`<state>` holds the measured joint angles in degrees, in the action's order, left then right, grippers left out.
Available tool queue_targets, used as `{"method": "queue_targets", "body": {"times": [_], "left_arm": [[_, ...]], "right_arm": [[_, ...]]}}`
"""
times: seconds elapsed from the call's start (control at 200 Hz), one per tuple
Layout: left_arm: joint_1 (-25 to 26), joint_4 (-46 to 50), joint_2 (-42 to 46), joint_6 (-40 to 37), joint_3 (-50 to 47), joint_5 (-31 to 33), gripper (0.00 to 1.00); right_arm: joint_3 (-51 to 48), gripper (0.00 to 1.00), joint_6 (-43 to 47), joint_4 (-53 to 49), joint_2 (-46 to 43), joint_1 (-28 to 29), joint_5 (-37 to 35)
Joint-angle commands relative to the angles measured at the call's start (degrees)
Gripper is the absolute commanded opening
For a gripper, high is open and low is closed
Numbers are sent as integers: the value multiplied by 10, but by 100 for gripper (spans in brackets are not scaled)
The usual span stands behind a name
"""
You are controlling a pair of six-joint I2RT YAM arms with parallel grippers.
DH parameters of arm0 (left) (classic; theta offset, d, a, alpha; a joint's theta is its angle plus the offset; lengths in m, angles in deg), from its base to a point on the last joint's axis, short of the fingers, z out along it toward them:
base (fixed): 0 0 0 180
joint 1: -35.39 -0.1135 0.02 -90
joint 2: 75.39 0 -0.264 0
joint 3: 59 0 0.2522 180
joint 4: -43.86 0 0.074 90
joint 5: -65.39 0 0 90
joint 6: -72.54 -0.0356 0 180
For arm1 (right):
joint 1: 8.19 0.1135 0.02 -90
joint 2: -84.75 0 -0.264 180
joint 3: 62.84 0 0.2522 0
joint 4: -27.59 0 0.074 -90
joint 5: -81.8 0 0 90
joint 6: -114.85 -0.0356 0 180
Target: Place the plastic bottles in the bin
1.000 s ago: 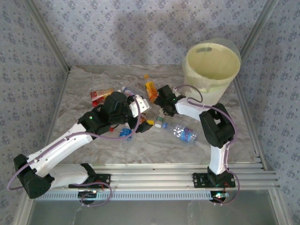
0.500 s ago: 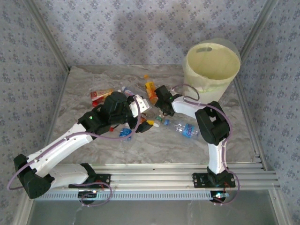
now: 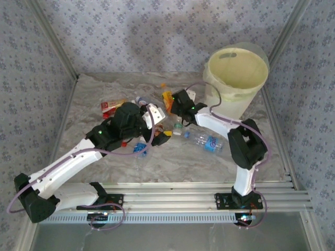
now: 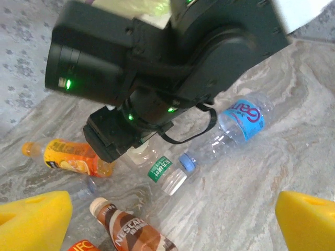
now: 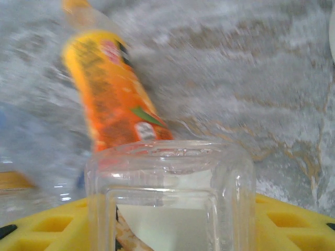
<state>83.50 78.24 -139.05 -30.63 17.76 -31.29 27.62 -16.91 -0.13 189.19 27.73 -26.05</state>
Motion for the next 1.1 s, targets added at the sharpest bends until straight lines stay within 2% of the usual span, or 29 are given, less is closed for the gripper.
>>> {"method": "queue_targets", "body": {"times": [0.0,0.295,0.465,0.615,0.934,1.094], "left_arm": [[4,-57,31,36,-15,11,100],[4,-146,68,139,-54,11,100],[3,-195,82,198,-76,-2,100],[-8,-217,86,215,-87,-36,100],[-42,-223,57,238,-70,-140,100],[-48,-213,41,234,-61,-165,100]], "right_arm": [[-8,60,67,27,-62,7,-12],[-8,58,169,14,-188,15,1],[12,58,231,-5,-244,14,3],[49,58,286,-30,-273,3,5],[136,57,332,-46,-284,-94,57],[181,57,341,-40,-266,-149,73]]}}
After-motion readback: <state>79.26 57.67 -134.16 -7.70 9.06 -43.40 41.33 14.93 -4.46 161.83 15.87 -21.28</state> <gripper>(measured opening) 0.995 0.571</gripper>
